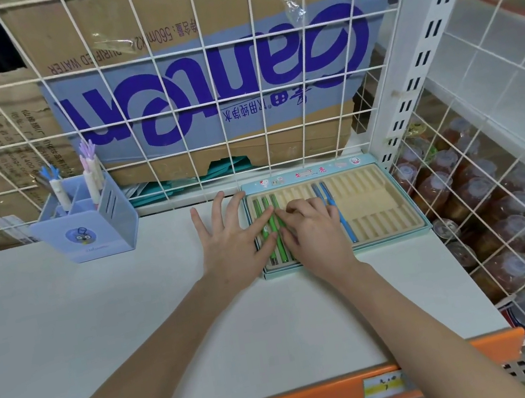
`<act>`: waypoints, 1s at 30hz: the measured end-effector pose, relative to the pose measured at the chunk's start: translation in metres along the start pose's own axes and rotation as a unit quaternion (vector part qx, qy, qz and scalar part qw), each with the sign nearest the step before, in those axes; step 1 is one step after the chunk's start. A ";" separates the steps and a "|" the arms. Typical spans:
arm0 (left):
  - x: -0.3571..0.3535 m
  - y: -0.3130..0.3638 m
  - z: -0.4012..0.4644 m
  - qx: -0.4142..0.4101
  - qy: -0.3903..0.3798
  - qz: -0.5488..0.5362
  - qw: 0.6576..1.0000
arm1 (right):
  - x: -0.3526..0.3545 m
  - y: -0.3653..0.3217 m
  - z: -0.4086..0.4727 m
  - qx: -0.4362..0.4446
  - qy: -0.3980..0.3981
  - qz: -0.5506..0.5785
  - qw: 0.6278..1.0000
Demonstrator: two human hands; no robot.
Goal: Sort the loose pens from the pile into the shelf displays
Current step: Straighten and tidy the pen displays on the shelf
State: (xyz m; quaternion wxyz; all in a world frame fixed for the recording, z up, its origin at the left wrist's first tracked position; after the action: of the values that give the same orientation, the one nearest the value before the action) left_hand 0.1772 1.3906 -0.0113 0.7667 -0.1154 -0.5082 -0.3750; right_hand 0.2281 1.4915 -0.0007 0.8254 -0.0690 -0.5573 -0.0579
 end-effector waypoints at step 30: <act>0.004 0.002 -0.012 0.034 -0.001 -0.133 0.991 | 0.001 0.005 -0.001 -0.022 0.016 0.012 1.000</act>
State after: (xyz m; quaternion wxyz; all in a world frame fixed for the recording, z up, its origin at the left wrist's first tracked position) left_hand 0.1872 1.3835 -0.0132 0.7133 -0.0208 -0.5321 -0.4557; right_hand 0.2308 1.4959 -0.0001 0.8329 -0.0933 -0.5421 -0.0611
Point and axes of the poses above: each hand's wrist, its own z-axis towards the middle knuckle, its own x-axis out of the back of the hand, y = z × x, the point moved 9 cm from there along z, towards the middle knuckle, and after that the axes turned 12 degrees about -z, right-handed, at the moved point
